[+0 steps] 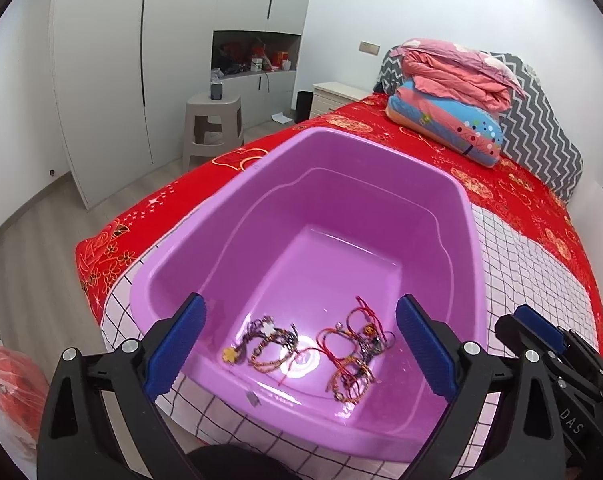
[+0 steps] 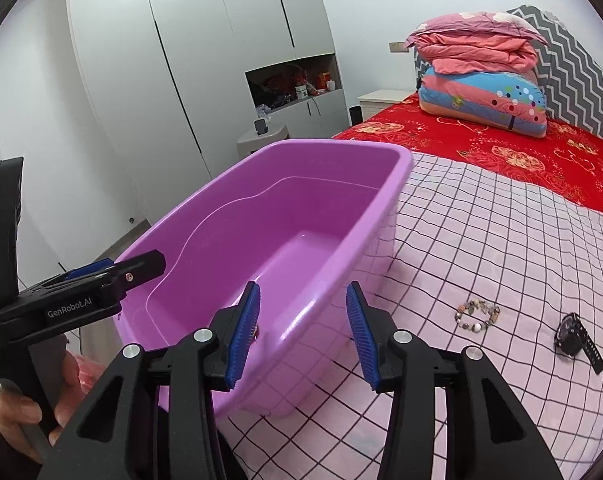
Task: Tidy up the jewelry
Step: 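Move both tools back toward the stone-bead bracelet and black watch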
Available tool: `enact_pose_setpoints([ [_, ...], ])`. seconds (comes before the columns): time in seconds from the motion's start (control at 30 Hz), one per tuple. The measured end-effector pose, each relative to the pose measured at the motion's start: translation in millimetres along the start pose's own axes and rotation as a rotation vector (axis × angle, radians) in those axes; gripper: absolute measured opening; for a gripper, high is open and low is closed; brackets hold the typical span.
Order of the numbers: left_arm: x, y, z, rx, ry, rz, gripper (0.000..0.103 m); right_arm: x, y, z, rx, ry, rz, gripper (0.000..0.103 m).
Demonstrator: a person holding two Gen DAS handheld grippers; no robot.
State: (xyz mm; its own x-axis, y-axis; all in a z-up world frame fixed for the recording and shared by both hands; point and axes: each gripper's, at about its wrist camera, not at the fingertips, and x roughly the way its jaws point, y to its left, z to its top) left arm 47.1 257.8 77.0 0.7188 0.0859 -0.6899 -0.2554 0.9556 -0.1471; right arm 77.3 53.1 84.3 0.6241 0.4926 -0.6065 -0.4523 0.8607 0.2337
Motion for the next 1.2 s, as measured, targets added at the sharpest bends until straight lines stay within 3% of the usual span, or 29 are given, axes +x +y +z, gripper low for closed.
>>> enact_pose_setpoints([
  [0.4, -35.2, -58.8, -33.8, 0.096, -0.028, -0.08, 0.096, -57.7, -52.7, -60.9, 0.086, -0.014, -0.09, 0.053],
  [0.7, -52.2, -127.3, -71.1, 0.216, -0.024, -0.219, 0.097, -108.4, -111.6, -117.1, 0.199, -0.052, -0.217, 0.062],
  [0.9, -35.0, -171.0, -97.8, 0.283, 0.037, -0.288, 0.097, -121.4, -152.3, -142.5, 0.276, -0.052, -0.288, 0.068],
  [1.2, 22.1, -205.2, -120.1, 0.306, 0.126, -0.264, 0.097, -101.3, -208.6, -169.6, 0.366, -0.008, -0.351, 0.071],
])
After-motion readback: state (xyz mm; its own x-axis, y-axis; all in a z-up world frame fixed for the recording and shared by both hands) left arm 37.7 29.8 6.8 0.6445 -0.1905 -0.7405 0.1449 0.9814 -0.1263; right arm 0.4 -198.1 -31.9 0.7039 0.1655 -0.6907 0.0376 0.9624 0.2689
